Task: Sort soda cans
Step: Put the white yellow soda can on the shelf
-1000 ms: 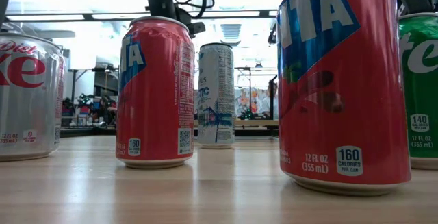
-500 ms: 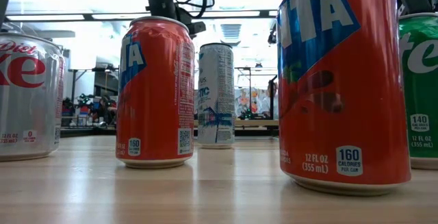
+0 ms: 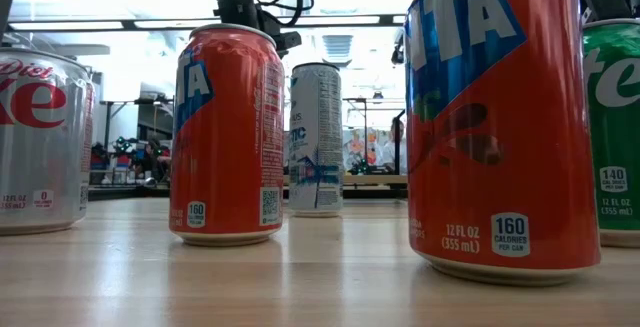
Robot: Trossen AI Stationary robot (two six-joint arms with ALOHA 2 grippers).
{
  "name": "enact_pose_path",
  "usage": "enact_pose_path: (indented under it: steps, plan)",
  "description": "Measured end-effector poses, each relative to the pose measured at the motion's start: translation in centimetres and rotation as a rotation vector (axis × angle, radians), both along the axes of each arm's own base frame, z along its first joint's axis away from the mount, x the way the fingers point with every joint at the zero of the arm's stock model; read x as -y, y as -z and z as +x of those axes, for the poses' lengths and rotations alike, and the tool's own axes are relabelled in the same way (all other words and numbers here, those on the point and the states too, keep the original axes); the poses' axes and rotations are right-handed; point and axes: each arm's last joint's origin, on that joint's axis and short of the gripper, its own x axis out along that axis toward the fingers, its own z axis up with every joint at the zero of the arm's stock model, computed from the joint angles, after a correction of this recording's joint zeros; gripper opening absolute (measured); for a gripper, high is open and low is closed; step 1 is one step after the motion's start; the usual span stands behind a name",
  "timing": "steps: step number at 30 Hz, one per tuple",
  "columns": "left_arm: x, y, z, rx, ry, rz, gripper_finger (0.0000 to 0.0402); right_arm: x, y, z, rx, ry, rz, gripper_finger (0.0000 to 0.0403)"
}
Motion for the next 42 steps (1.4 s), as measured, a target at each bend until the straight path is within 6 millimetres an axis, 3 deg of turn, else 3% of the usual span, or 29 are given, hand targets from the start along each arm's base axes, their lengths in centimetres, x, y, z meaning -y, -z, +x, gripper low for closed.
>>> enact_pose_path:
  steps: [35,42]
  plan:
    - [-0.11,-0.05,0.14,0.014,-0.014,0.031,0.0275,0.00,0.12,-0.01,-0.012,0.000,0.002,0.0012]
    - [-0.06,0.68,0.08,0.001,-0.014,0.027,0.0275,0.00,0.12,-0.01,-0.011,0.000,0.002,0.0012]
